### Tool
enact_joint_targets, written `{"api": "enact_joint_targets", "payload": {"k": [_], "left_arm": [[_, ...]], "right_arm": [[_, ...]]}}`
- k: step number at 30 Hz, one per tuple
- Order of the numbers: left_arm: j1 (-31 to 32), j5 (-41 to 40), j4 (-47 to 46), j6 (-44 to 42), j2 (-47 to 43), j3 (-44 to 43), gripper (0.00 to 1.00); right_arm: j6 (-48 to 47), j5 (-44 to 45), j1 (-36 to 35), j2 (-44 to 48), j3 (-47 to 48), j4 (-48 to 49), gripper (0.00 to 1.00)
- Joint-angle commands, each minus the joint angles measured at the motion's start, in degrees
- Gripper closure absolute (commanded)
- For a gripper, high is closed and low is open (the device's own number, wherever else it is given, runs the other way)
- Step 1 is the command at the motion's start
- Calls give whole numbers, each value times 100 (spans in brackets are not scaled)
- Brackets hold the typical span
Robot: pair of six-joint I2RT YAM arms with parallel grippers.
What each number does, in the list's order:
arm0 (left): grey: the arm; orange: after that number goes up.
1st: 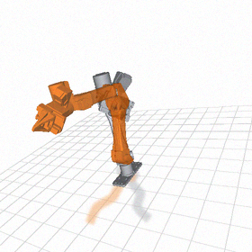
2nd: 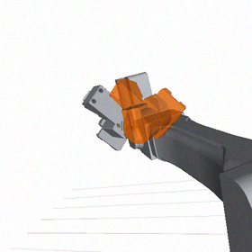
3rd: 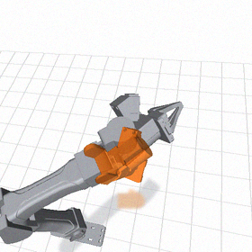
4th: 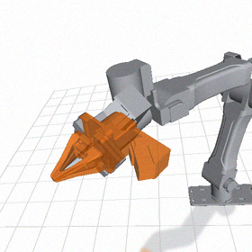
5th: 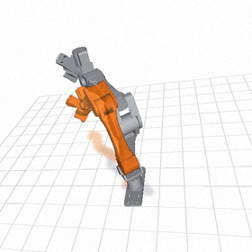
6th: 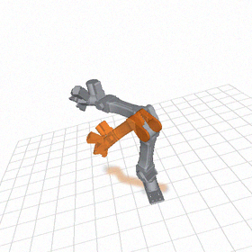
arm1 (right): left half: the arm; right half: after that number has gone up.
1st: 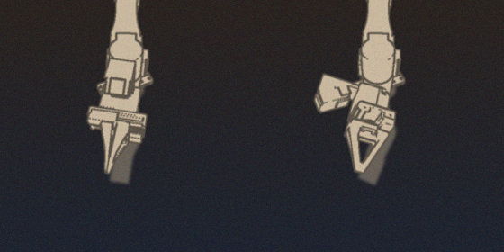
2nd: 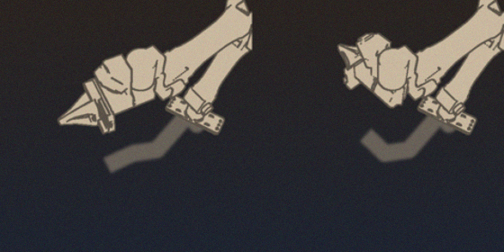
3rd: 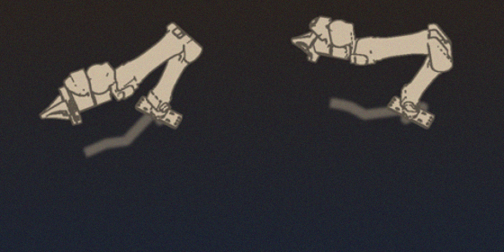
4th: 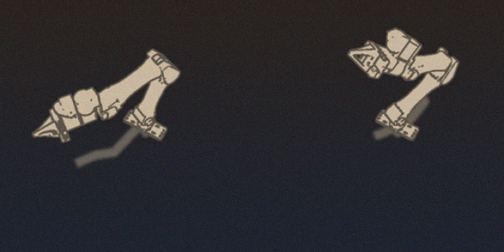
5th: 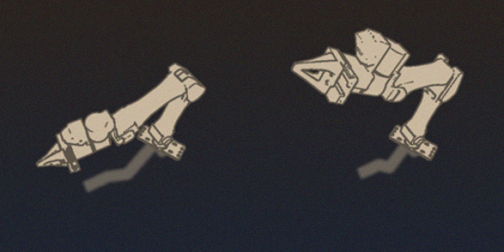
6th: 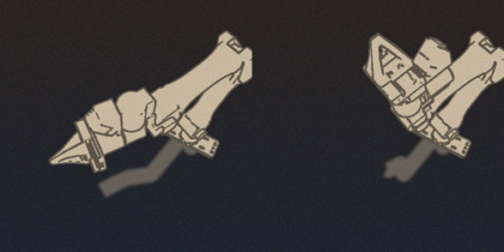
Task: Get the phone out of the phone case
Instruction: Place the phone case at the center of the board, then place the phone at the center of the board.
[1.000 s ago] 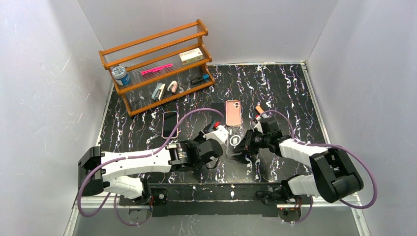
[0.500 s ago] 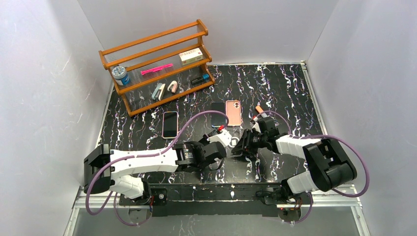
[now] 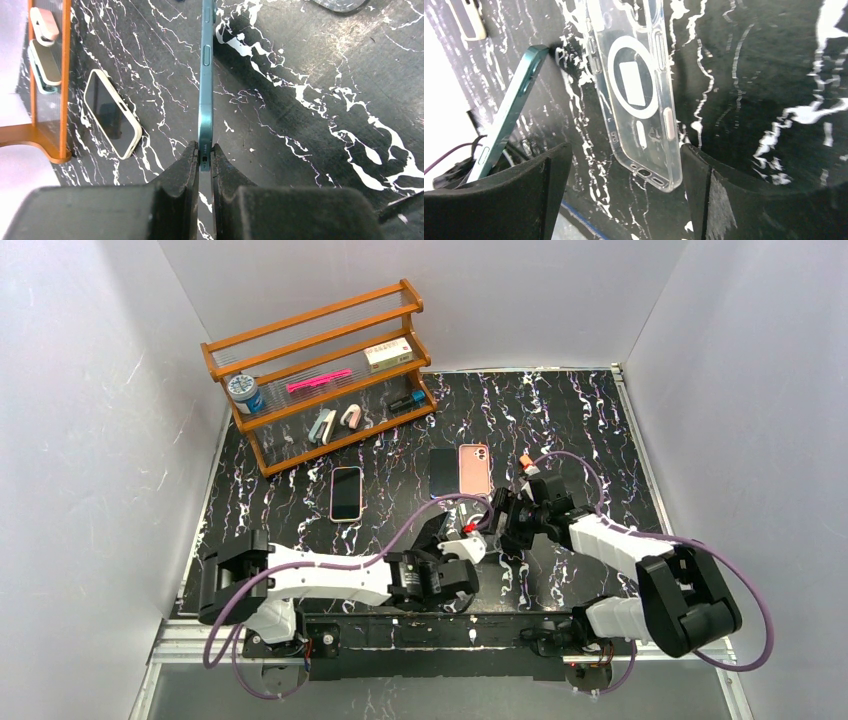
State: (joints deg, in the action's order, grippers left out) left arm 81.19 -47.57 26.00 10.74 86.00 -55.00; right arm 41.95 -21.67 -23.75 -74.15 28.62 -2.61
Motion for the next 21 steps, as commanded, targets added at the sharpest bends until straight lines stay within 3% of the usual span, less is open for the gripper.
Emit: {"api": "enact_joint_targets", "payload": {"k": [1,7,21], "left_arm": [[189,-860,-60,107,285,-160,100],[366,-770,-103,104,697,-277,100],[648,-560,-596,257,1250,-177,61]], "right_arm": [[-153,740,10,337,-39,-408,10],[-183,1125,15,530,-79,-601,8],[-238,1223,11,700,-221,-421,7]]}}
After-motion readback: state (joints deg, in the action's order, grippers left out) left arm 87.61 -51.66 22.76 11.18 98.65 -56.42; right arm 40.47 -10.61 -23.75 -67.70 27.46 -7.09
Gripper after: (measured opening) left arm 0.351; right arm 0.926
